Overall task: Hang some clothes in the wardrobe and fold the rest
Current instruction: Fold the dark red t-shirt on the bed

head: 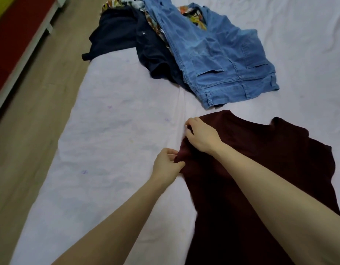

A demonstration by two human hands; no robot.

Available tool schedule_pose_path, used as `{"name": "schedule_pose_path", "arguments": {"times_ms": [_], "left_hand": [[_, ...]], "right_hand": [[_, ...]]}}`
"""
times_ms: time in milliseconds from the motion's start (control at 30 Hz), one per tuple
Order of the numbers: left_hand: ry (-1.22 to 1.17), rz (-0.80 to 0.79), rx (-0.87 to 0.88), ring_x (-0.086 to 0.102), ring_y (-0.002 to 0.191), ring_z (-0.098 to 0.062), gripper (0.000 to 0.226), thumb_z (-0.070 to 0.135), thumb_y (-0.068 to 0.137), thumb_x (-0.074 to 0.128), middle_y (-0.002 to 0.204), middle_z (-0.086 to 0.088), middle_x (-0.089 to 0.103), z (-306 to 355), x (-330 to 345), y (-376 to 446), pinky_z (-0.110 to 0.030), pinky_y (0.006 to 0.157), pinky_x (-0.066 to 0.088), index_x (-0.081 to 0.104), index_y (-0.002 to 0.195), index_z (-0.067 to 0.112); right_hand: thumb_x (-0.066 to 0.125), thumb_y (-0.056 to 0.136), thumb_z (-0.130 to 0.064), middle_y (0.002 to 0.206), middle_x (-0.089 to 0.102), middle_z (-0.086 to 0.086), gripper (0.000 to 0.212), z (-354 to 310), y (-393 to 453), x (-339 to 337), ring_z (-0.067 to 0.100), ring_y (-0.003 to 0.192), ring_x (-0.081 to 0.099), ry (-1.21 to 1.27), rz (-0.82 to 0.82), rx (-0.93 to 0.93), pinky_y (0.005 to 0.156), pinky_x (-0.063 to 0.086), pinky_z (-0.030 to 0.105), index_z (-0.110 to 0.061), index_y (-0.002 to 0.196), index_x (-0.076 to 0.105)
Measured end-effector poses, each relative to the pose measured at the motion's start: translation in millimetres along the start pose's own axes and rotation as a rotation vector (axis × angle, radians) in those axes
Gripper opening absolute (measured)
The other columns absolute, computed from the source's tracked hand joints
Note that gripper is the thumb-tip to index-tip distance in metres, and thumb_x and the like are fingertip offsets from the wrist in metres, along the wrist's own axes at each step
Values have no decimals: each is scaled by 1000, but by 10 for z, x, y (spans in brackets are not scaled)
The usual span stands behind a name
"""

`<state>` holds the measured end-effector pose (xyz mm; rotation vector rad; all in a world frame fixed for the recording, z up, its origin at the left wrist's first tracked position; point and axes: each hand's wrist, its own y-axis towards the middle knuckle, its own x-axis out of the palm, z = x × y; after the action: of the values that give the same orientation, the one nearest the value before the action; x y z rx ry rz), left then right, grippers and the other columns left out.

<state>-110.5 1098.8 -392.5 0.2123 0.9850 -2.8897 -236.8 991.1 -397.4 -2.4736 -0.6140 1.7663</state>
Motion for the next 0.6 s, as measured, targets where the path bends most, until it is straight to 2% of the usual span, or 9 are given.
{"name": "schedule_pose_path", "arguments": {"times_ms": [67,100,200,267,333,400,500,567,600], "left_hand": [[-67,-51,-38,65,86,-11,38,9,81,71,98,-1,65,65,13,33,-18,68,51,52,113,15],[-71,-61,-43,65,86,-13,41,10,81,72,98,-1,65,81,21,40,-18,68,50,51,114,17],[-24,12,50,64,87,-12,37,10,83,69,95,0,65,94,38,44,-16,67,48,51,113,21],[-20,70,119,65,84,-13,30,7,84,65,92,0,66,86,41,9,-18,65,51,52,107,22],[-10,105,148,66,81,-14,28,5,83,63,90,1,67,48,43,-43,-26,67,56,52,102,23],[-13,126,150,65,81,-13,29,0,83,60,89,3,66,1,32,-79,-29,71,57,51,100,22],[-49,86,79,64,85,-14,42,-5,82,54,93,1,64,-11,17,-79,-25,69,57,46,116,19],[-120,-12,8,63,86,-9,59,-4,83,57,102,1,62,40,17,-70,-16,60,52,35,133,17],[-150,-60,-22,61,87,-6,68,0,84,62,109,2,60,81,23,-57,-12,60,49,28,140,17]], "right_hand": [[45,95,-34,121,48,8,34,-10,58,-46,33,102,56,-145,-147,55,82,44,40,-10,118,50],[50,92,-31,121,47,10,34,-8,71,-76,34,103,56,-196,-220,72,81,44,40,-8,118,50],[58,85,-11,113,54,9,21,12,92,-148,28,99,57,-174,-300,38,79,46,33,-10,106,58],[54,80,1,103,63,7,21,34,108,-171,23,94,59,-45,-257,29,75,47,28,-12,92,65],[49,77,7,92,67,5,30,73,111,-169,20,85,61,197,-168,79,69,47,25,-17,80,66],[47,77,10,84,65,6,33,102,76,-167,16,74,59,470,-64,134,65,46,24,-19,78,65],[38,74,16,78,59,0,45,93,-51,-153,-3,55,51,747,-1,231,53,38,11,-13,91,69],[33,71,18,72,59,-2,51,74,-107,-131,-4,46,49,772,13,244,46,35,8,-8,91,71],[33,70,18,70,60,-2,49,57,-119,-127,-4,48,51,768,20,236,48,36,8,-8,85,72]]}}
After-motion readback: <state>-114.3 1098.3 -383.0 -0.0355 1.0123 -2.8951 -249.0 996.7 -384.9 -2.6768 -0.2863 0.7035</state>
